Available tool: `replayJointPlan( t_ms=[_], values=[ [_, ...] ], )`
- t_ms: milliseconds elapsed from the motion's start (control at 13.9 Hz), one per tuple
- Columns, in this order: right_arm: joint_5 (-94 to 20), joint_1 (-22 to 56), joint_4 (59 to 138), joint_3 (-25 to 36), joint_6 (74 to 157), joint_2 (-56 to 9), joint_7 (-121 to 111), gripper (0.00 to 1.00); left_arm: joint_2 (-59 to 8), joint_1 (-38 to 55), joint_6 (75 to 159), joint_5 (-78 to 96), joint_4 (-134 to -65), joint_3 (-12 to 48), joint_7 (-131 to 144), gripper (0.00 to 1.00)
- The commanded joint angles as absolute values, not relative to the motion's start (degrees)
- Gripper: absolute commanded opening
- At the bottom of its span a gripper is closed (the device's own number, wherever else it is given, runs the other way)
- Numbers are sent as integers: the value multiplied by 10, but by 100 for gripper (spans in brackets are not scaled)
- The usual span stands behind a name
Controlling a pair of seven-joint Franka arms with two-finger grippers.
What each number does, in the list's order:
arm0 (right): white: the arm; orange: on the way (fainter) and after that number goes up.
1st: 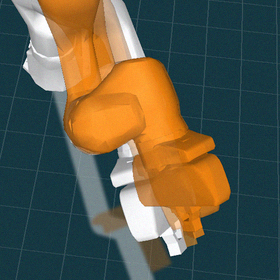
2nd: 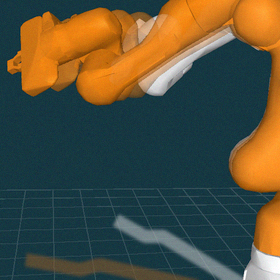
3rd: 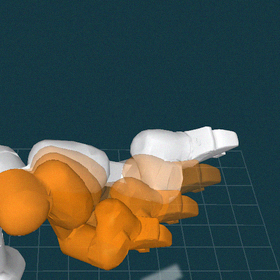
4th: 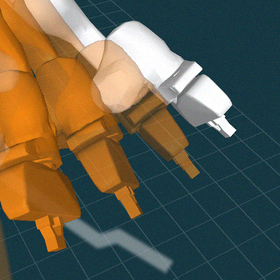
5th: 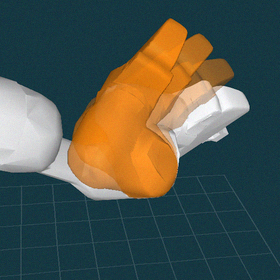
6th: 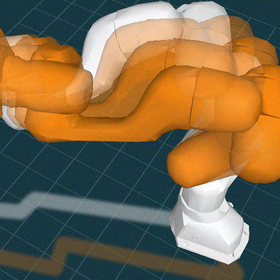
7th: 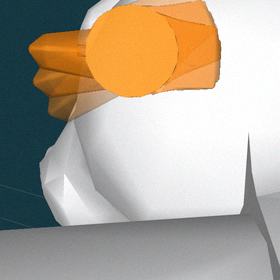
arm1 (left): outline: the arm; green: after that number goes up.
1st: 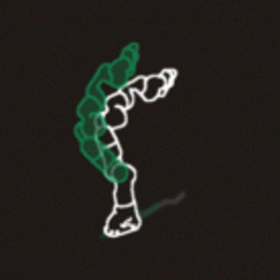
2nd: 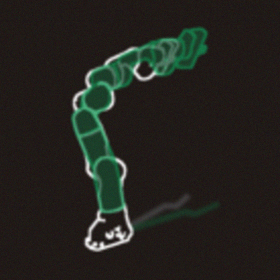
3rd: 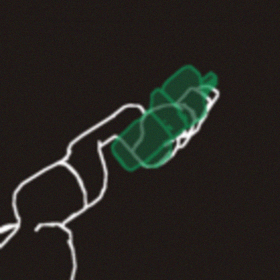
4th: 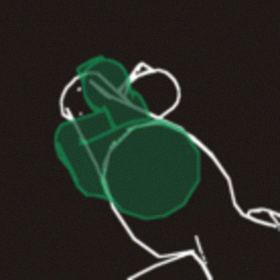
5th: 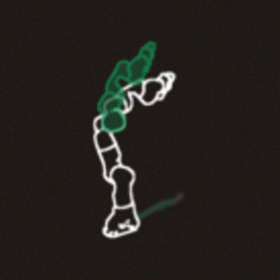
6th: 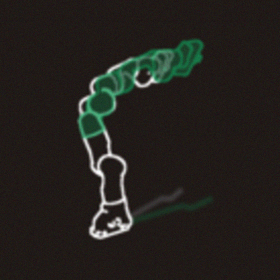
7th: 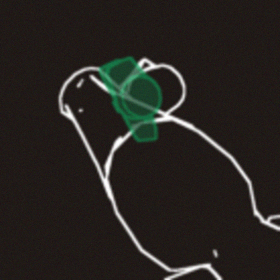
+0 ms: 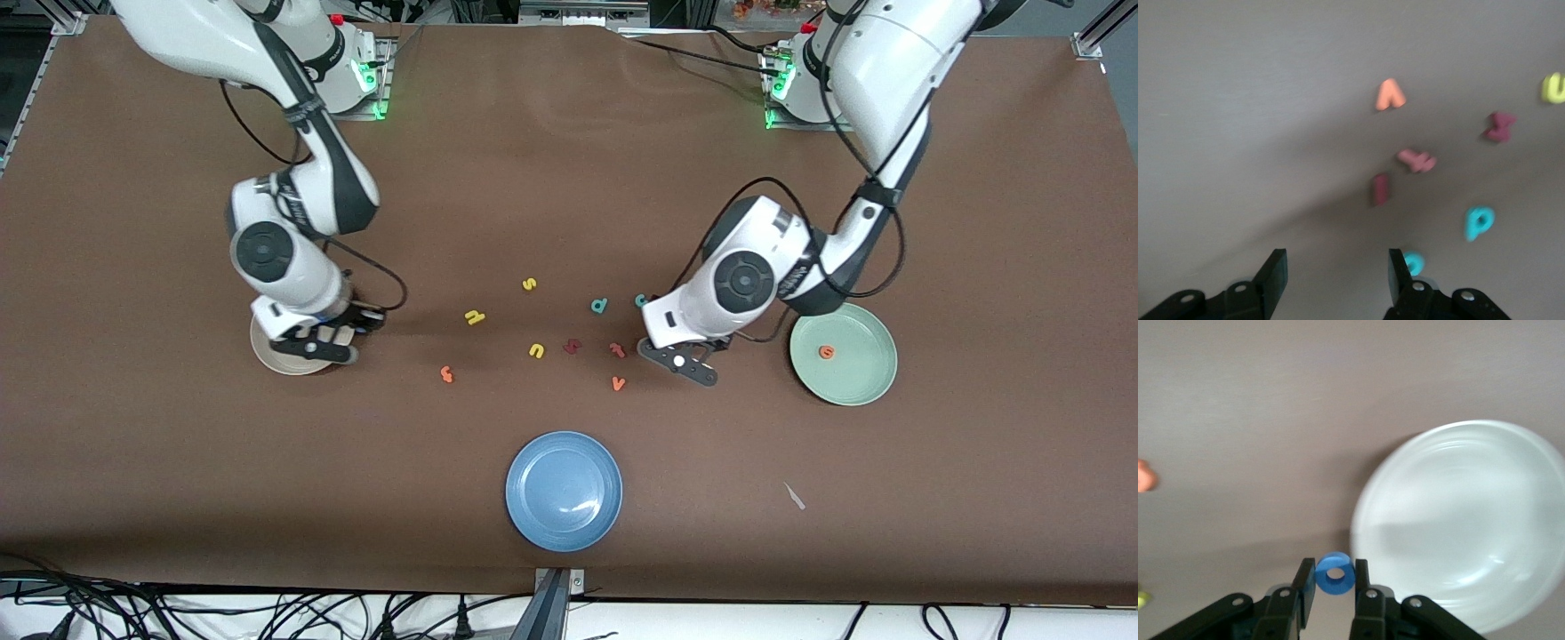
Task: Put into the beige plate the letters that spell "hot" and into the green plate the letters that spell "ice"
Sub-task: 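Release the blue ring onto the white plate while the left gripper reaches letters, then carry the pink l to the green plate while the right gripper reaches letters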
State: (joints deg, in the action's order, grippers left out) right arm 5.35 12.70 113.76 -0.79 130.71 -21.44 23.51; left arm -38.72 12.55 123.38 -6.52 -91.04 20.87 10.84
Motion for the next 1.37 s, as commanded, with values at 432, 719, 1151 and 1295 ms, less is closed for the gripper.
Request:
replayJointPlan(
  t_ms=[432, 719, 1151, 1295],
  values=[
    [24, 127, 1256, 72, 1412, -170, 92, 100, -445, 172, 1291, -132, -897, 194, 149, 51],
    [-41, 136, 1196, 41, 1342, -170, 205, 100, -461, 172, 1320, -134, -898, 193, 151, 49],
    [-40, 212, 1097, 2, 1335, -247, 529, 100, -470, 172, 1327, -146, -896, 188, 151, 22],
    [-40, 234, 1051, 2, 1335, -287, 624, 100, -470, 171, 1327, -146, -896, 188, 151, 10]
  ],
)
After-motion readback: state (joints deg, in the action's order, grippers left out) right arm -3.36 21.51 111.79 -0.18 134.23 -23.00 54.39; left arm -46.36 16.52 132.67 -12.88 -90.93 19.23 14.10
